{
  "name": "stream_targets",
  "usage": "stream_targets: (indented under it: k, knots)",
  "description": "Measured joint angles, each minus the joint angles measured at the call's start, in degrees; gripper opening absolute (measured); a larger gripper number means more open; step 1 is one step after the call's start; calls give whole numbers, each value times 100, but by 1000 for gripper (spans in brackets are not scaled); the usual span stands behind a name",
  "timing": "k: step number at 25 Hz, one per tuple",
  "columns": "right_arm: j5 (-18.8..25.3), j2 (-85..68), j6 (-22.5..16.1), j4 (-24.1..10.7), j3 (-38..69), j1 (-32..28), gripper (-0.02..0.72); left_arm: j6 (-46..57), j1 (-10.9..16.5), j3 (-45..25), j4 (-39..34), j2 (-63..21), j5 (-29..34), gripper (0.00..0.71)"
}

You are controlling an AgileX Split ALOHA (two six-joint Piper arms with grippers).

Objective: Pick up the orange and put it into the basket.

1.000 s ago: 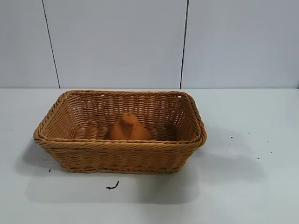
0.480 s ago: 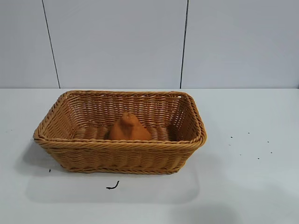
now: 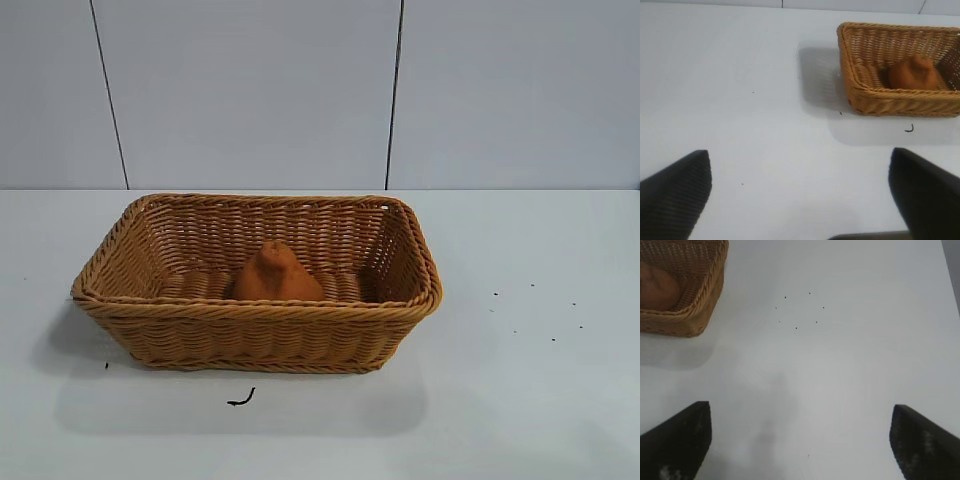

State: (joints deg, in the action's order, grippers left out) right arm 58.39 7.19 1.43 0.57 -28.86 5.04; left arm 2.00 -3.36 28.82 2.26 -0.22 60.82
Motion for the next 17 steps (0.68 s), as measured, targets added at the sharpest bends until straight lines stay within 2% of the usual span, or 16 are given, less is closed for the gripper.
stream_targets:
  k: [5, 17]
  knots:
    - [6, -706, 0, -6, 0, 0, 696, 0, 0, 0, 0, 0, 0, 692]
    - [0, -740, 2, -11, 0, 45, 696, 0, 0, 0, 0, 0, 0, 692]
